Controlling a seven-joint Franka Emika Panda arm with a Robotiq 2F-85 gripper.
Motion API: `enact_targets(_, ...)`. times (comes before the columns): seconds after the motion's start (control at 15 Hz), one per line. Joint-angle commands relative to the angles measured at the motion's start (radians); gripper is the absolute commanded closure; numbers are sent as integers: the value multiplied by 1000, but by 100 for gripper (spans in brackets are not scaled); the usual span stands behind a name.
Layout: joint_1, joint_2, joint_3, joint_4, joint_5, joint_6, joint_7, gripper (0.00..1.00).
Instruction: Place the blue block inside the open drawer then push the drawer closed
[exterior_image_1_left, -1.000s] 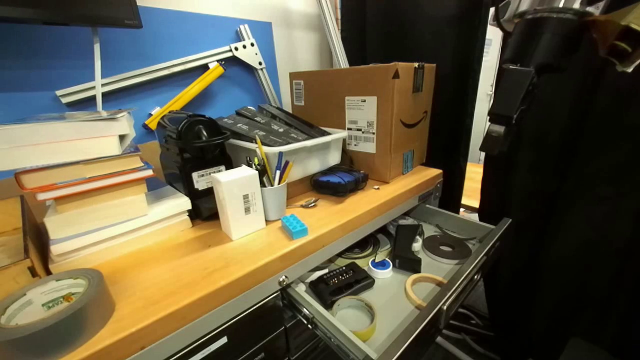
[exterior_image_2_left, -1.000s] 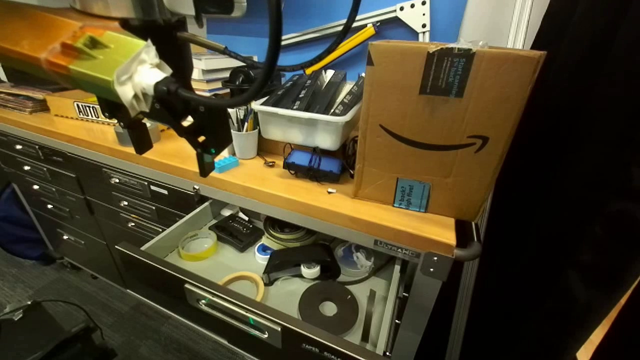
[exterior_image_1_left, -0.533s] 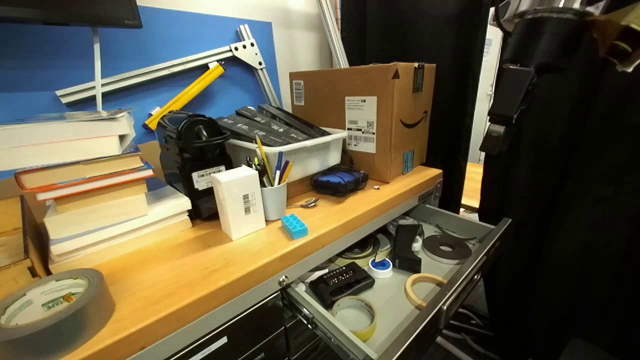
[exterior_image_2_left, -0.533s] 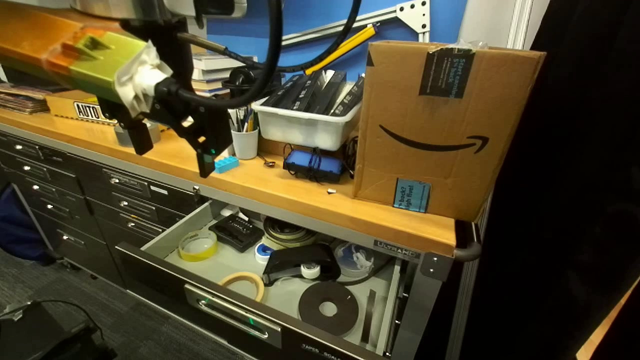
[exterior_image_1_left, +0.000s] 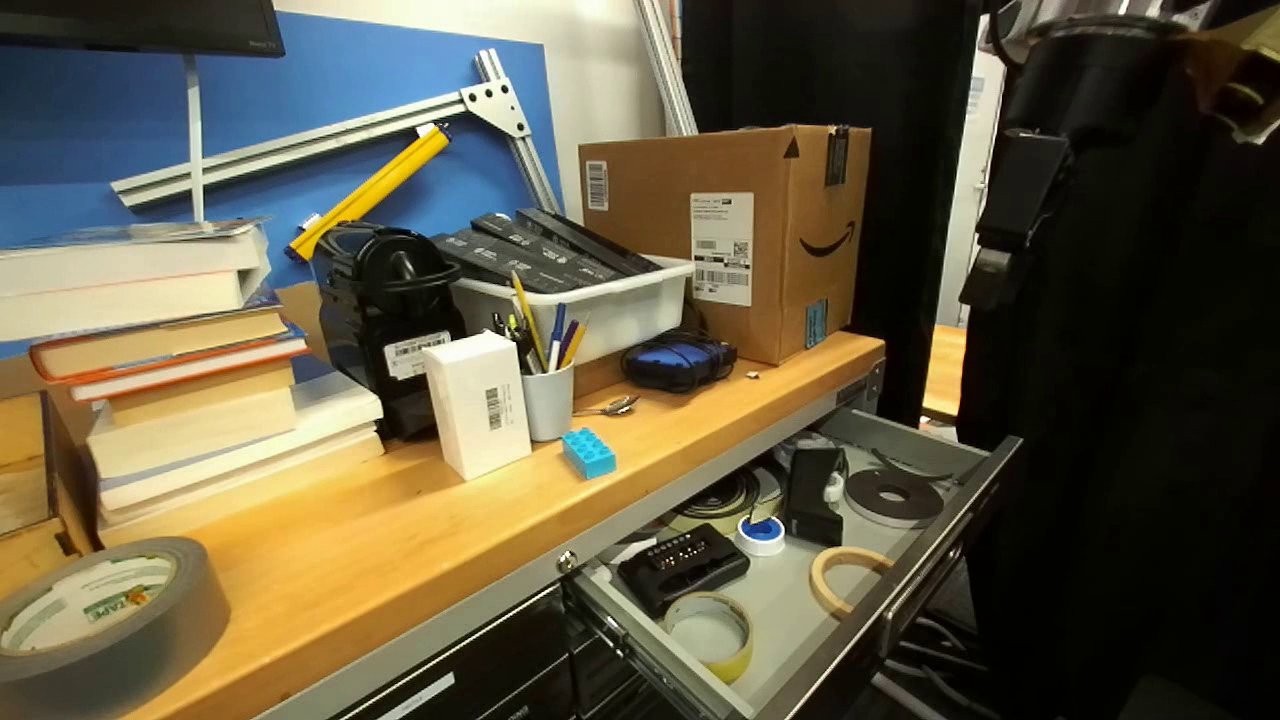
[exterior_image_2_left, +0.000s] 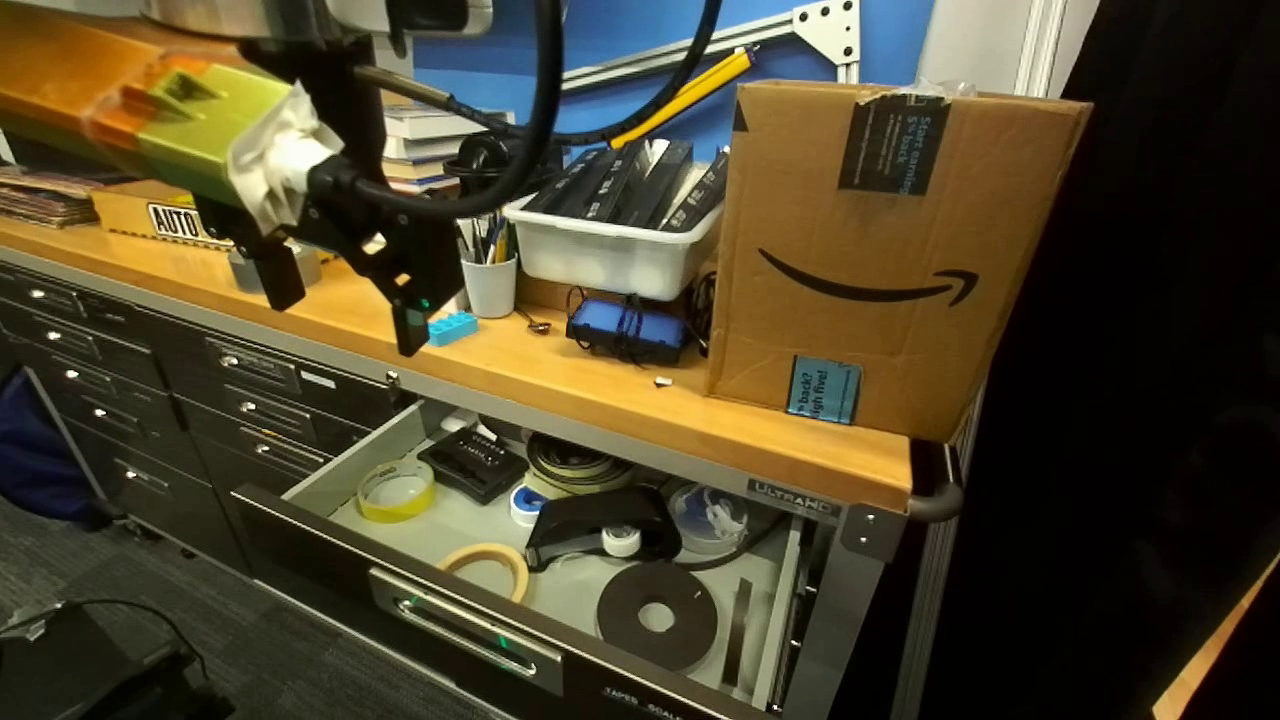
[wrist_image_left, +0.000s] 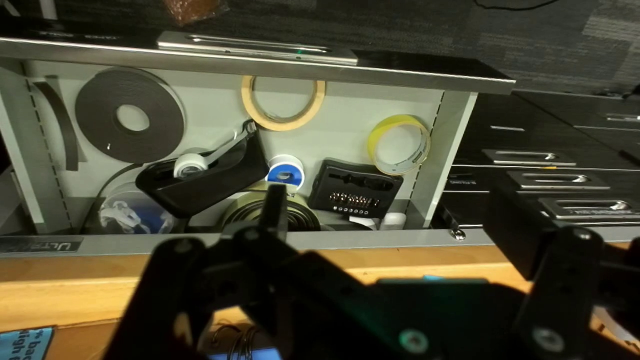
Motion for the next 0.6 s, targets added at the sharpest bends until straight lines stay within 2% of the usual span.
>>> enact_targets(0.0, -12, 28, 37, 6, 7, 21, 26, 0)
enact_targets(0.27, 7, 113, 122, 19, -1, 51, 103, 0)
enact_targets(0.53, 18, 242, 223, 47, 0, 140, 213, 0)
